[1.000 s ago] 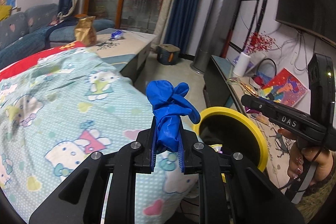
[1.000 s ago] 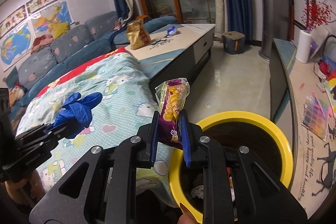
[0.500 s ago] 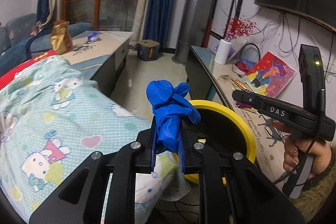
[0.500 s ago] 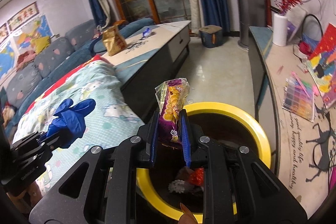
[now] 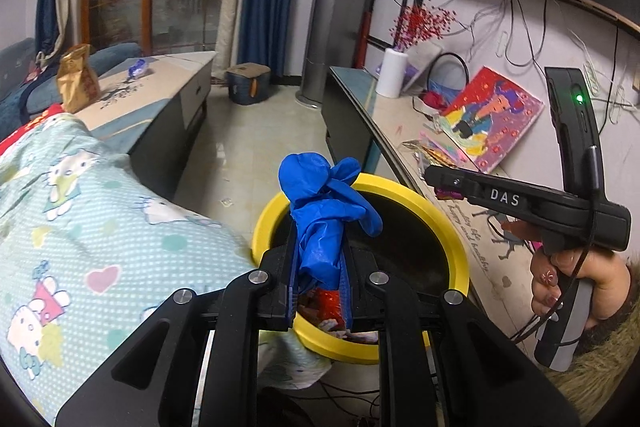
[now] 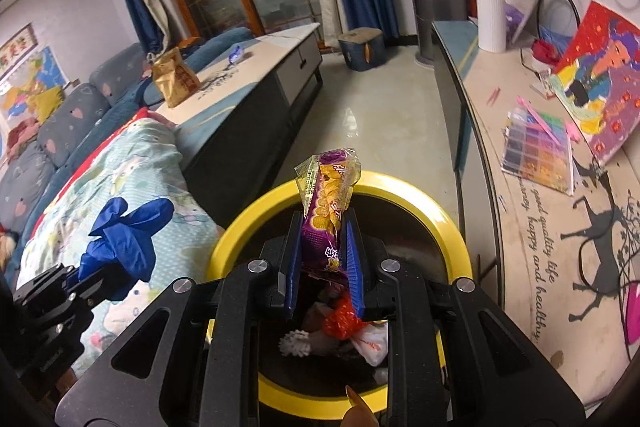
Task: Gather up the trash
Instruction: 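Open both tools to drop the blue glove and snack bag into the bin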
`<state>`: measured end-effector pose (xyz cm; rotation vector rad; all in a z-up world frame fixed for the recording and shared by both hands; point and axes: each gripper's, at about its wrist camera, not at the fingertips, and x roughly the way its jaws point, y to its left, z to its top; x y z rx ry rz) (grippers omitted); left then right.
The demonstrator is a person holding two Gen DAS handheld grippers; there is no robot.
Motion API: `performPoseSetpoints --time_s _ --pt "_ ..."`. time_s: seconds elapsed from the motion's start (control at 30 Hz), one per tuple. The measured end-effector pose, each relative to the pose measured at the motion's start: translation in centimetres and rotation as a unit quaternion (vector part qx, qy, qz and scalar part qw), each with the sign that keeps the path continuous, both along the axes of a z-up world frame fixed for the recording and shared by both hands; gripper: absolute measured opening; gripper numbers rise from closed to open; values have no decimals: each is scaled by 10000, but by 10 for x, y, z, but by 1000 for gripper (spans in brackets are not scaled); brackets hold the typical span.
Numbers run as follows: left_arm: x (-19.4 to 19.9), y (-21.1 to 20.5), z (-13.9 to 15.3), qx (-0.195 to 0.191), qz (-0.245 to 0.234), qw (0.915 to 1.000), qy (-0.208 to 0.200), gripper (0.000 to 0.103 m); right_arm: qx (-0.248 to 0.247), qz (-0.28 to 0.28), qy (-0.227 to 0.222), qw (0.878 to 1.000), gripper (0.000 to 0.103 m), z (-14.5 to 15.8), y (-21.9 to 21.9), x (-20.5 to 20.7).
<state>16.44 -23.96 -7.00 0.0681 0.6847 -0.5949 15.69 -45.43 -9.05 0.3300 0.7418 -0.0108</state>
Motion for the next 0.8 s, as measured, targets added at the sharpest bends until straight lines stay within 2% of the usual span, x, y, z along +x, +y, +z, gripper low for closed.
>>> performPoseSetpoints --time_s 0.57,0.63,0.73,0.8 --pt "11 -39 -38 273 -488 9978 369 18 264 -137 368 9989 16 -26 -21 3" --pt "14 -44 -43 317 -559 9970 430 19 328 -151 396 9986 23 -28 -23 3" --pt "19 -48 -49 428 -572 9963 476 32 400 -234 436 9980 34 -31 -28 2" --pt "22 -47 -50 414 -554 9963 515 50 419 -283 441 9977 35 -31 -31 -1"
